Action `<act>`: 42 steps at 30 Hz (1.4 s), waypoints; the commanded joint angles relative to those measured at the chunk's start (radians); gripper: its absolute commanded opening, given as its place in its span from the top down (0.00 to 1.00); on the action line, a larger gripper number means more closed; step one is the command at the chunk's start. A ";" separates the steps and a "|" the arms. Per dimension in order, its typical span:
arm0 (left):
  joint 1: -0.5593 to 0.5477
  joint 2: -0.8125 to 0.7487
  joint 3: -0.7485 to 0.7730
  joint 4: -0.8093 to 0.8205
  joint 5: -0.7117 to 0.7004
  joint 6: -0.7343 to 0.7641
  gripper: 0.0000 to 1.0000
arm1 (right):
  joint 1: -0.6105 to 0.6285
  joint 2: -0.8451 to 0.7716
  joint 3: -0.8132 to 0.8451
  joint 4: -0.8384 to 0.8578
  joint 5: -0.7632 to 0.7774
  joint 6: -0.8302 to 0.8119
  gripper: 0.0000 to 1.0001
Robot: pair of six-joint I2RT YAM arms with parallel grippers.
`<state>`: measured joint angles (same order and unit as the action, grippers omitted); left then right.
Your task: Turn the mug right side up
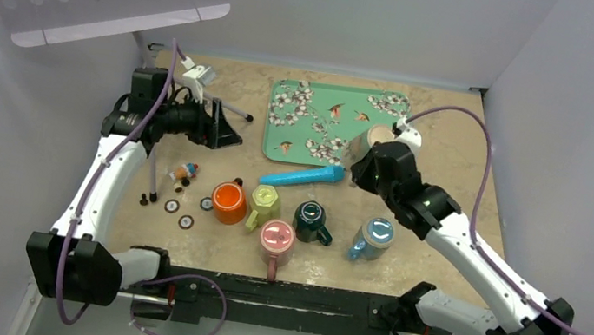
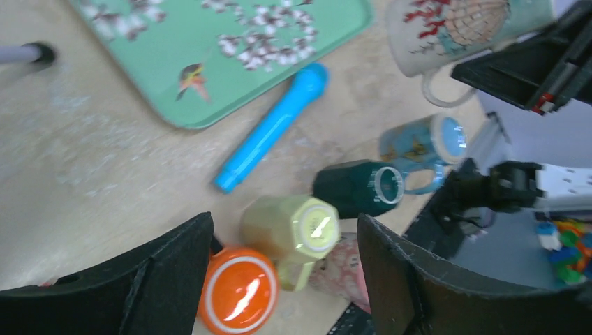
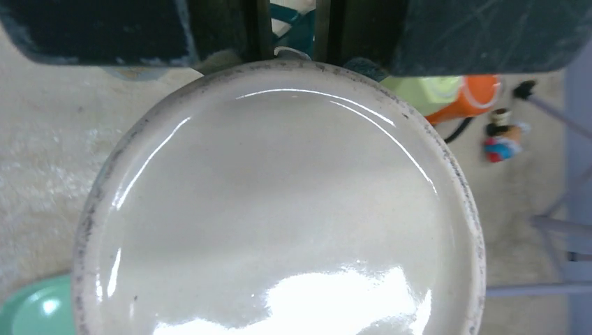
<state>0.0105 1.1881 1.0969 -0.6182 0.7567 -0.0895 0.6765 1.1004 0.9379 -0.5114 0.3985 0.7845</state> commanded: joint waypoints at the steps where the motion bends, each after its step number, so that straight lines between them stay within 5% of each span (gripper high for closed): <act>1: -0.078 0.002 0.144 0.001 0.259 -0.194 0.20 | -0.008 -0.093 0.184 0.181 -0.151 -0.164 1.00; 11: -0.214 0.068 0.386 0.284 0.300 -0.626 0.09 | -0.005 -0.078 0.243 0.695 -0.562 0.000 1.00; 27: -0.266 0.183 0.461 0.432 0.243 -0.820 0.19 | 0.018 0.050 0.313 0.873 -0.679 0.072 1.00; 32: -0.272 0.200 0.416 0.654 0.297 -1.003 0.43 | 0.018 0.060 0.289 0.910 -0.689 0.091 1.00; 37: -0.288 0.203 0.402 0.756 0.332 -1.111 0.99 | 0.000 0.091 0.248 0.855 -0.658 0.091 1.00; 40: -0.288 0.214 0.441 0.557 0.288 -0.968 1.00 | -0.034 0.102 0.208 0.724 -0.574 0.101 1.00; 42: -0.298 0.231 0.513 0.291 0.181 -0.729 1.00 | -0.054 0.104 0.181 0.625 -0.518 0.094 0.67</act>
<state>-0.2634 1.3903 1.5105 0.0414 1.0969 -1.0241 0.6575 1.1980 1.1507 0.1749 -0.2497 0.9638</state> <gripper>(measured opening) 0.103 0.241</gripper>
